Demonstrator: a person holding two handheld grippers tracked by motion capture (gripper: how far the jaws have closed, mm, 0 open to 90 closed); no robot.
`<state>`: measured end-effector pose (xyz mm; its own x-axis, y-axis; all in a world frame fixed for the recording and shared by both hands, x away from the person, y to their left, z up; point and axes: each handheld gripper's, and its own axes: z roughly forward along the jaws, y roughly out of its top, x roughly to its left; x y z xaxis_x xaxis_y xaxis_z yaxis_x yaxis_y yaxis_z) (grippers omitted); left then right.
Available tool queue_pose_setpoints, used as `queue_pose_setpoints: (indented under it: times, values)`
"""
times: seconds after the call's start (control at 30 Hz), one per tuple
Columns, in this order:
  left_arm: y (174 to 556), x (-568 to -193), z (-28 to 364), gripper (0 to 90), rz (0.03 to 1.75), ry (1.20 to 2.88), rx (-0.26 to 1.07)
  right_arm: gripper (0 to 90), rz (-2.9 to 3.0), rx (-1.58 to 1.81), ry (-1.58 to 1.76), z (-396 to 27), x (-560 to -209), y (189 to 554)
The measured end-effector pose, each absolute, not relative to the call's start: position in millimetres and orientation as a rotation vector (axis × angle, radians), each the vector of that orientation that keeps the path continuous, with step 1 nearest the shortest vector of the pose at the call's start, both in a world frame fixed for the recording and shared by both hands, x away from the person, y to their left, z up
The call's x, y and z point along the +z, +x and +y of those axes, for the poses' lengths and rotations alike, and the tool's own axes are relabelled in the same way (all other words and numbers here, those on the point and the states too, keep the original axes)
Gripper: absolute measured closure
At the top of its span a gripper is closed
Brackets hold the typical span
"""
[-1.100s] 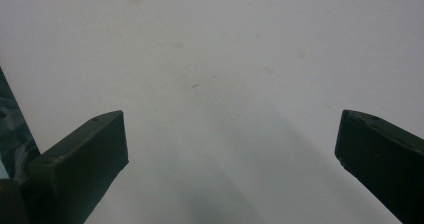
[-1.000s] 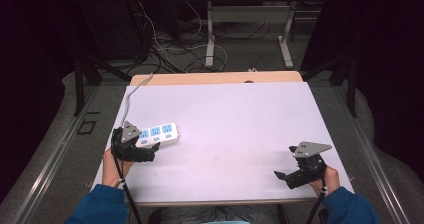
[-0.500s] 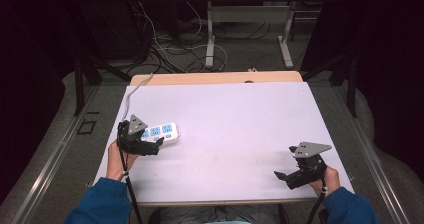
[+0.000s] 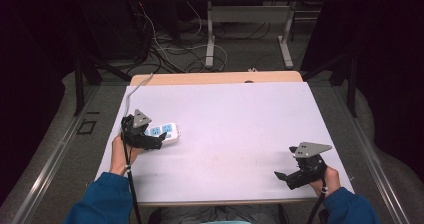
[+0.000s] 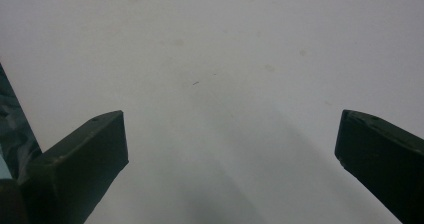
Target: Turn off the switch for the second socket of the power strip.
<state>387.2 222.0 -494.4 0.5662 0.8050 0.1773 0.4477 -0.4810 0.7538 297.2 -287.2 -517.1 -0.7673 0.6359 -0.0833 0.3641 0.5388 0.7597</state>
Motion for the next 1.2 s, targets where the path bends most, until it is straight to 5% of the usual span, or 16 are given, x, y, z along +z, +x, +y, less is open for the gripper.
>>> queue_pose_setpoints:
  times: [1.2]
  values:
    - [414,-507,228,3.3,1.098,2.143,0.643,0.0,2.440,1.087,0.832,-288,-517,296]
